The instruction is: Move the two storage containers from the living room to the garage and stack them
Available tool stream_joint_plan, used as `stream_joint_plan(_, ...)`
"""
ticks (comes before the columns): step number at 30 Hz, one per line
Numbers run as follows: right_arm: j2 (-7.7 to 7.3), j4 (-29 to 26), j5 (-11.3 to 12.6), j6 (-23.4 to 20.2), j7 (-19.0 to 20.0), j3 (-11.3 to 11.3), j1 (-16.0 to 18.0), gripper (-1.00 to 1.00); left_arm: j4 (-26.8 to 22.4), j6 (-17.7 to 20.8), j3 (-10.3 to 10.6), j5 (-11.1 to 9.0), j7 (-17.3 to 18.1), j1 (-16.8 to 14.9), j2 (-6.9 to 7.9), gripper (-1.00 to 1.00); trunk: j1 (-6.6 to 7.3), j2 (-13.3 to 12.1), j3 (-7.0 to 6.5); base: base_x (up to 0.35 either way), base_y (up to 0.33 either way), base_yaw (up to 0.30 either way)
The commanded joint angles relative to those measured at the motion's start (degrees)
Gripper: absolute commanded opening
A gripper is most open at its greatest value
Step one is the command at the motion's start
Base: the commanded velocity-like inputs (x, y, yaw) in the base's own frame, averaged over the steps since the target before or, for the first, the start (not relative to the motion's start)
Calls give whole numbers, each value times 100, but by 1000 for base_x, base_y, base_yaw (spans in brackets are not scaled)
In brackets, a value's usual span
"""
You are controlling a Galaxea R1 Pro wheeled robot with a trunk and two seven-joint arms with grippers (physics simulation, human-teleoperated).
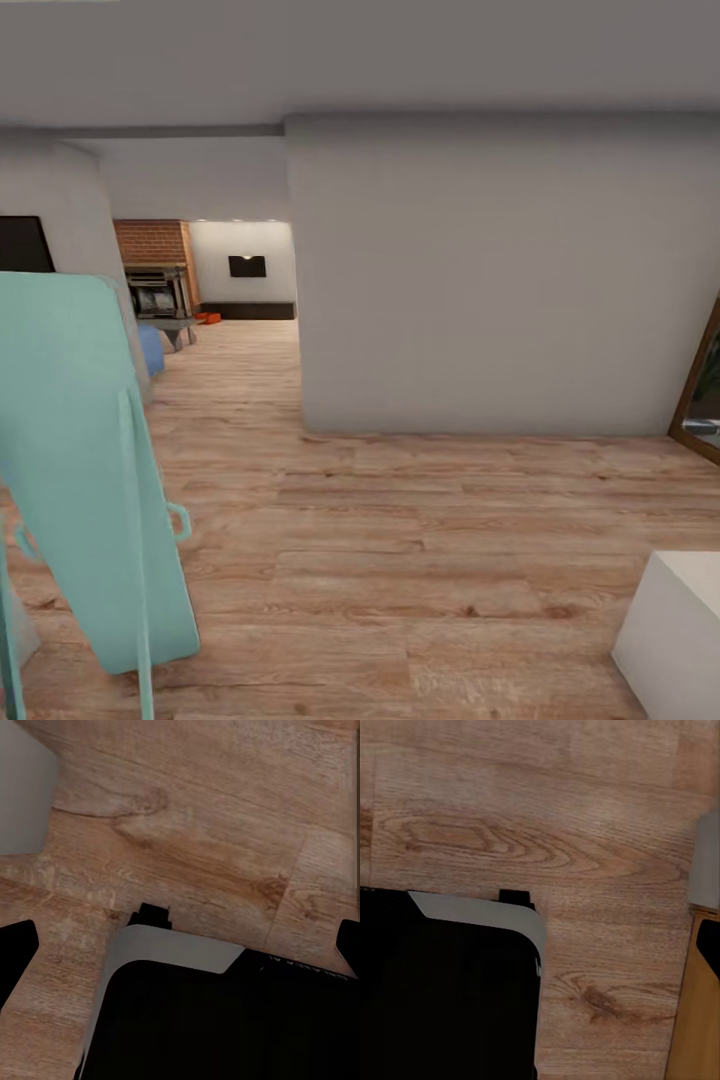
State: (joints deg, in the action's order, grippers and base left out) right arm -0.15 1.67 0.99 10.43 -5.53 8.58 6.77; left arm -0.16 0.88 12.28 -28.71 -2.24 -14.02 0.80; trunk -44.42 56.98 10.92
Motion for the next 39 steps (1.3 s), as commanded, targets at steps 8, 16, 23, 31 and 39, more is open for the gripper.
stream_joint_plan(8,2,18,10,30,-18,41,8,100,-2,25,50,-47,-14,-4,1,100,-4,4,7,323,0,0)
stream_joint_plan(16,-11,18,3,15,-11,56,8,100,-2,31,53,-41,-14,-4,1,100,-4,4,7,323,-22,0)
stream_joint_plan(23,-12,18,-2,25,-11,56,8,100,-2,29,55,-34,-14,-4,0,100,-4,4,7,323,-83,0)
stream_joint_plan(31,-12,18,19,21,-16,56,8,100,-2,26,55,-37,-14,-4,-1,100,-4,4,7,323,-89,0)
stream_joint_plan(39,-12,18,41,12,-18,56,8,100,-2,26,55,-42,-14,-4,1,100,-4,4,7,323,-71,0)
